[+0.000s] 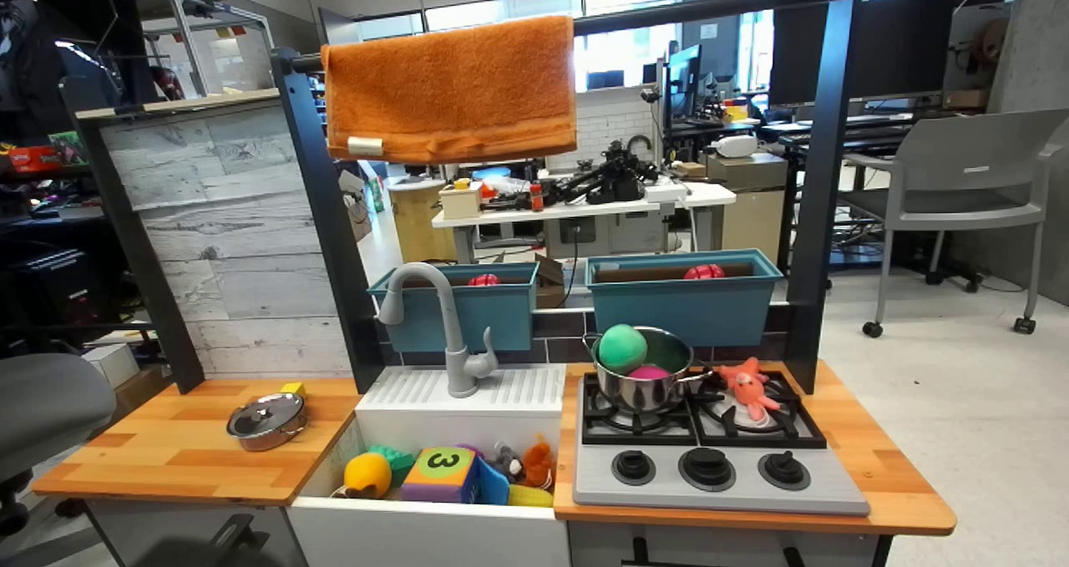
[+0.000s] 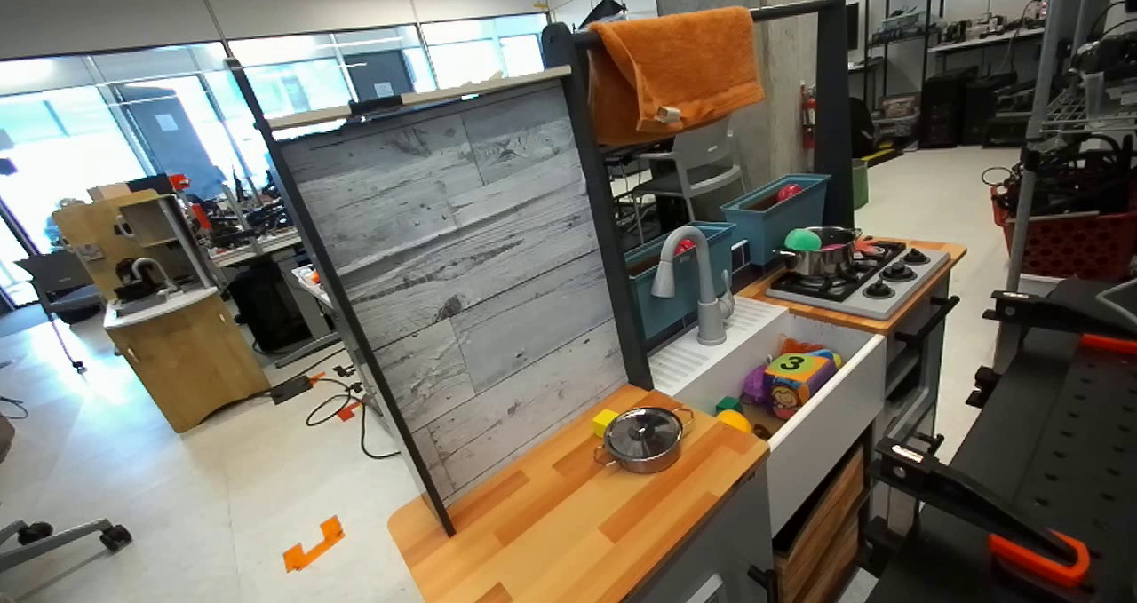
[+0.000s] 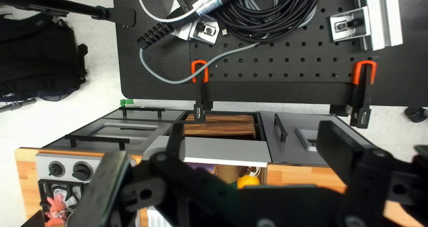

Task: Remove the toy box out of the sink

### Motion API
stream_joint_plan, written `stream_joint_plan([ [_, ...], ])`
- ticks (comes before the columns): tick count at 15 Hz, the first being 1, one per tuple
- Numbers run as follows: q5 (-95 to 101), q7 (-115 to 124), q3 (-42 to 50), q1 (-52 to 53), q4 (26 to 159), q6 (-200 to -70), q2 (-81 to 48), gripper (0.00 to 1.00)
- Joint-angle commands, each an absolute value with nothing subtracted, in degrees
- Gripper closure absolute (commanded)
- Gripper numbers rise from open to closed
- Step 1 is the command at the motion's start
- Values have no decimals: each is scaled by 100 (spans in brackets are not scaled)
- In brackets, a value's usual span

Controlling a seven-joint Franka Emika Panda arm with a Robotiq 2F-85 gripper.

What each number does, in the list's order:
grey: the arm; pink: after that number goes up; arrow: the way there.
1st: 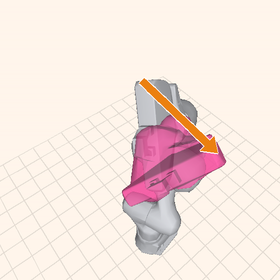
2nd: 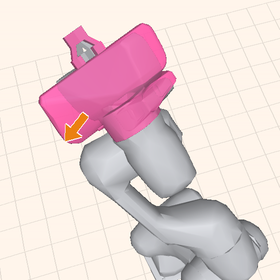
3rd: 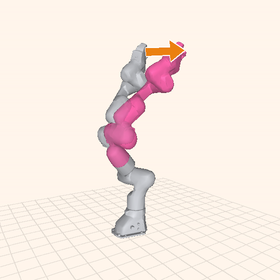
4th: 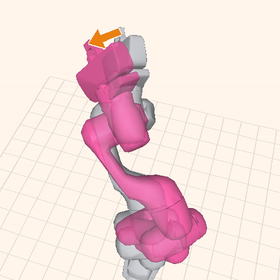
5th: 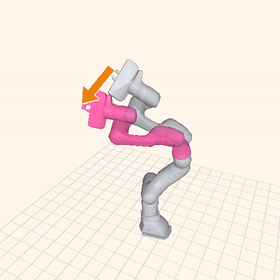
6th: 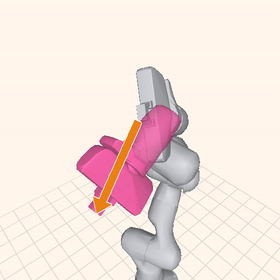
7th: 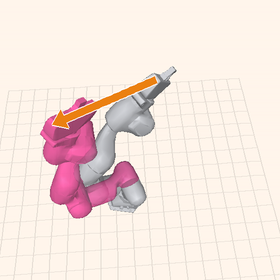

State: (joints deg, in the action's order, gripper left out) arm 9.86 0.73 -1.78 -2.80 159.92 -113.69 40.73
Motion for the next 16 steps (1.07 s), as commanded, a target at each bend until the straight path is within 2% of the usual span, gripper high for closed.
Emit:
stream_joint_plan([
  [1,1007,94,-144,-242,15983,-11353,4072,0],
  [5,1007,94,-144,-242,15983,-11353,4072,0],
  [7,920,168,-85,-242,15932,-11799,3740,0],
  [12,701,478,30,-337,15519,-13457,2080,0],
  [16,362,822,96,-355,14954,-14202,682,0],
])
